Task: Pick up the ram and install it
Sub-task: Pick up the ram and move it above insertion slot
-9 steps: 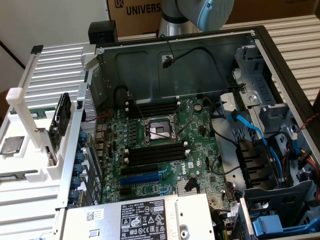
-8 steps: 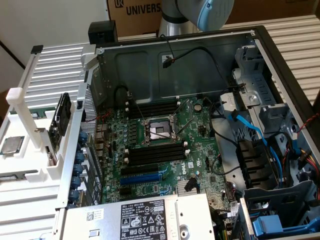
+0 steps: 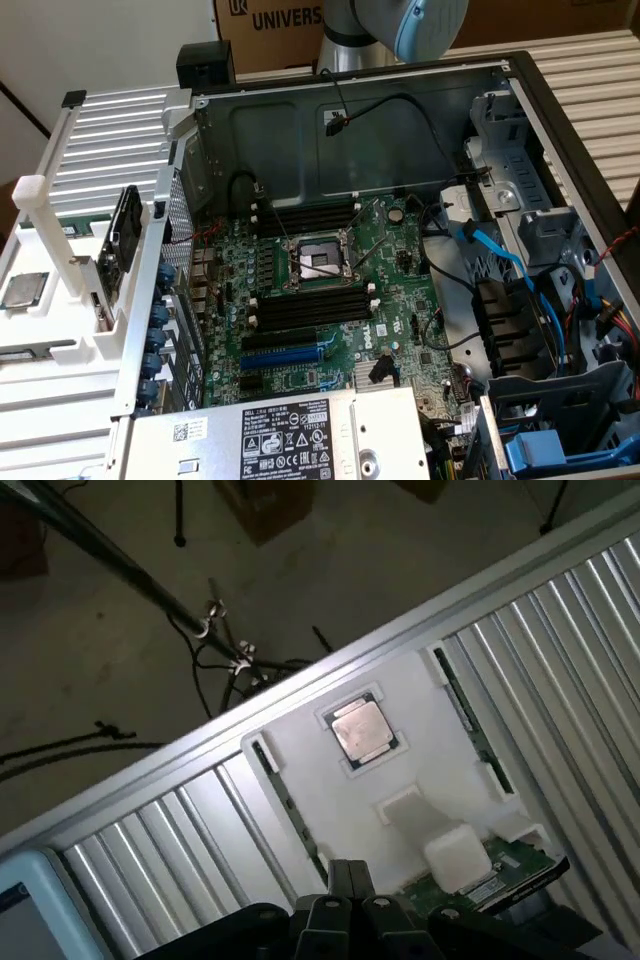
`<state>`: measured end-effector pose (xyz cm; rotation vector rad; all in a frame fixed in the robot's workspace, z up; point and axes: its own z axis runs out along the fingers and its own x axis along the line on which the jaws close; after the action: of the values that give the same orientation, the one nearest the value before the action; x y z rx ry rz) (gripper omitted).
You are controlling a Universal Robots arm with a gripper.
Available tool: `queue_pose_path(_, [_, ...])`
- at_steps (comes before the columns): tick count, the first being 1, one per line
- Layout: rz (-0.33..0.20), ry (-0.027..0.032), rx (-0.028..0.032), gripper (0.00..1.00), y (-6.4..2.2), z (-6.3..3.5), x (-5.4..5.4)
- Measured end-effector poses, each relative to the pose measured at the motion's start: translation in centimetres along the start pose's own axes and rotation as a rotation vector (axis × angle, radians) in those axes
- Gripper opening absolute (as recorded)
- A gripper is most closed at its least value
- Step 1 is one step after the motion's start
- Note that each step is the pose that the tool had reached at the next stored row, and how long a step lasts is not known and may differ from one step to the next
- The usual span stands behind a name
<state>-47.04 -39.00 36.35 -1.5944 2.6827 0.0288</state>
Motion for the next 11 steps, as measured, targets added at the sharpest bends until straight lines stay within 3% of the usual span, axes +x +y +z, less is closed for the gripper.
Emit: queue_pose_path(11, [-0.272, 0.0014, -0.0073, 0.10, 0.00, 0.17, 0.00])
